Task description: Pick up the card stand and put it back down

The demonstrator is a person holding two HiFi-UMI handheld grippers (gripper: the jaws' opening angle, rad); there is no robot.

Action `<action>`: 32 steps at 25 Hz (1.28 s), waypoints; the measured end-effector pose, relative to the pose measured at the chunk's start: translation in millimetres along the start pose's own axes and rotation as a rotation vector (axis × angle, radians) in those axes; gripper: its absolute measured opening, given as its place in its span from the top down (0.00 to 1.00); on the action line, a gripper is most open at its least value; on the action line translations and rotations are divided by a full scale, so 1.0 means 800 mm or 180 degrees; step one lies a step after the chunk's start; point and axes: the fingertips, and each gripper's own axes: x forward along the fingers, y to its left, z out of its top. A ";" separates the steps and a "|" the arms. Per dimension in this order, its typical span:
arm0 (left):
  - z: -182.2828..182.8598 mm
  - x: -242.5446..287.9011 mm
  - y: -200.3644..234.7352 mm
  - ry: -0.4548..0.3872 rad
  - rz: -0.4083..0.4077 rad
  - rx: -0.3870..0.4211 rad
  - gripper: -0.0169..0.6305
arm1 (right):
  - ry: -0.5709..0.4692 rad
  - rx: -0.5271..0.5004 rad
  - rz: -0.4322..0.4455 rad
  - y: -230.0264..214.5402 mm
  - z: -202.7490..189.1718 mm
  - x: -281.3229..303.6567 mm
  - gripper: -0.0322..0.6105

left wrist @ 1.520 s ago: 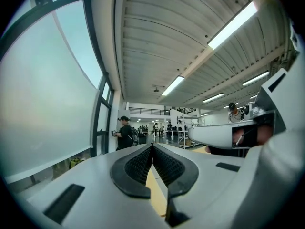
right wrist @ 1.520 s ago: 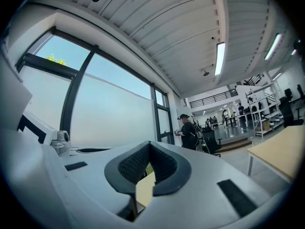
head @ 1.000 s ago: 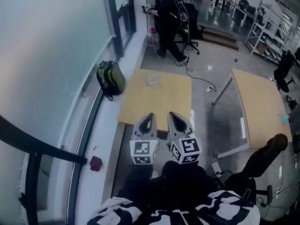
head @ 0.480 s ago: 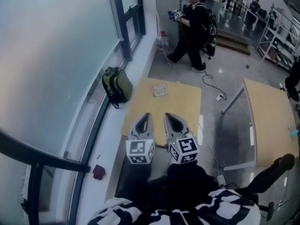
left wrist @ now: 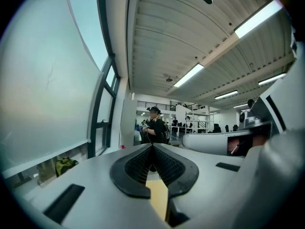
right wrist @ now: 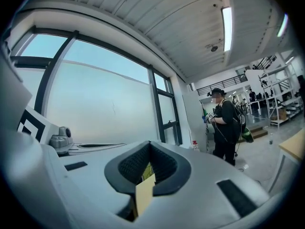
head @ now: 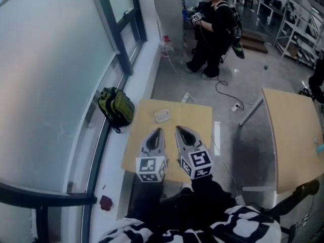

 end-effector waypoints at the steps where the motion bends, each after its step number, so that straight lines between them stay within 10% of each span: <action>1: -0.005 0.010 0.003 0.0049 0.0017 -0.0028 0.97 | 0.0059 0.0032 0.0012 -0.007 -0.007 0.008 0.92; 32: -0.238 0.111 0.121 0.1135 -0.0515 -0.0503 0.96 | 0.1297 0.0568 -0.0304 -0.042 -0.231 0.140 0.92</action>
